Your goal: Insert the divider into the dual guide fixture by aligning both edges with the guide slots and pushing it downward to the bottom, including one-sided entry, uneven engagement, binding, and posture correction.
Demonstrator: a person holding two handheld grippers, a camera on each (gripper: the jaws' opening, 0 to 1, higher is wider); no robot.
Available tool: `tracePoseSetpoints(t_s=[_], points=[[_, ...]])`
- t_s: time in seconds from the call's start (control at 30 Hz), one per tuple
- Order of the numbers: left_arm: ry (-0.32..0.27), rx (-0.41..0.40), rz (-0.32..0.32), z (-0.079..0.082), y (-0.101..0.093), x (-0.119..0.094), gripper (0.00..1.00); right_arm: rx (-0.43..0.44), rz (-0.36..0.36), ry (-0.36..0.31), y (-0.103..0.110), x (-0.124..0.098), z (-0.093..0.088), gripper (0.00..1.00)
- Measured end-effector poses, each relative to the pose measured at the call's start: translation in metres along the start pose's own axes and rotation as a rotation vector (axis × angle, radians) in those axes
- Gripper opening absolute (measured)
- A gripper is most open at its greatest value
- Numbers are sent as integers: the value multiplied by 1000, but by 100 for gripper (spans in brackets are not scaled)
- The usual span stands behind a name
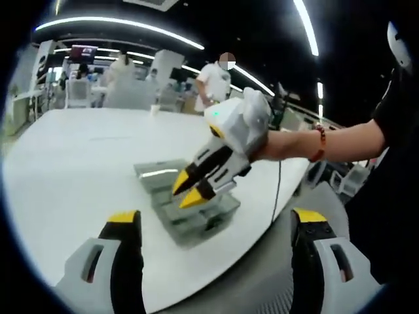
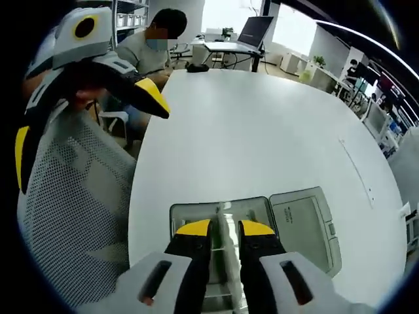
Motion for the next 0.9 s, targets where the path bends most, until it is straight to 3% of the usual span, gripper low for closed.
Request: tracePoseSetpoints(t_s=[0.3, 0.5, 0.83, 0.9], points=[[6, 26, 44, 8, -1, -1, 94, 85, -63, -68, 4, -29, -18, 21], [37, 53, 35, 12, -5, 5, 95, 171, -108, -118, 9, -50, -34, 25], [41, 74, 24, 13, -6, 10, 95, 296, -173, -176, 19, -76, -63, 32], [35, 83, 31, 14, -4, 10, 97, 382, -168, -231, 18, -83, -64, 33]])
Point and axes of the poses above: the point that each gripper's makers call its tool centre point, and the gripper's own axes: x roughly forward along the fingers, y roughly to its left, z roughly out of its top, the point moved 6 cm from there along -x, roughly backward along the fingers, and after that the axes turned 10 degrees about y, right-handed, at the moved point
